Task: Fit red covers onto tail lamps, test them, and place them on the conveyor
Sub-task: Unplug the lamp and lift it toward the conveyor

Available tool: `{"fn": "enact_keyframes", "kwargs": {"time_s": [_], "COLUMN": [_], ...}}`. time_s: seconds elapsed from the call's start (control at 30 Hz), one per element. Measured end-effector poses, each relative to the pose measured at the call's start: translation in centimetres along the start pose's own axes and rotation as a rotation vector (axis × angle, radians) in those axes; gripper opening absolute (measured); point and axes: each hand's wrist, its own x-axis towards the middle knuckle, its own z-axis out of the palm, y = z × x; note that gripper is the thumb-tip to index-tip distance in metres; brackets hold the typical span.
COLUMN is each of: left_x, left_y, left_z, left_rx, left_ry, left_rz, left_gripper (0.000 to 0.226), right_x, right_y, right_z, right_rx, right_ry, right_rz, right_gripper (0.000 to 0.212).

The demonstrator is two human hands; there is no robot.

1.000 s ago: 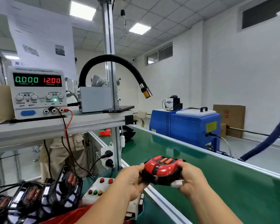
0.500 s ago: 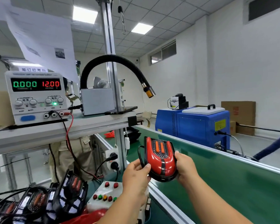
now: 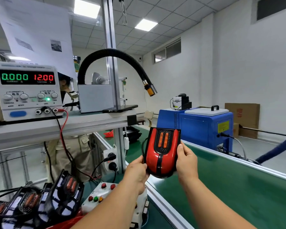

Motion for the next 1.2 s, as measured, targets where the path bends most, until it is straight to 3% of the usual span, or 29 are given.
{"fn": "enact_keyframes", "kwargs": {"time_s": [0.27,0.6,0.8,1.2], "left_x": [-2.6,-9.7,-16.8,-27.7], "left_y": [-1.8,-8.4,-13.1,-21.1], "left_z": [1.5,7.8,11.9,15.6], "left_rx": [0.096,0.193,0.224,0.356], "left_ry": [-0.145,-0.441,-0.620,-0.831], "left_rz": [-0.014,-0.124,-0.226,-0.397], "left_gripper": [0.046,0.047,0.045,0.037], "right_x": [-1.8,-7.4,-13.4,-24.3], "right_y": [-0.5,-3.5,-7.2,-10.4], "right_z": [-3.9,-17.3,-26.6,-38.3], "right_rx": [-0.080,-0.234,-0.244,-0.366], "right_ry": [0.129,0.357,0.534,0.771], "right_rz": [-0.020,-0.072,-0.023,0.111], "right_gripper": [0.038,0.040,0.028,0.039]}}
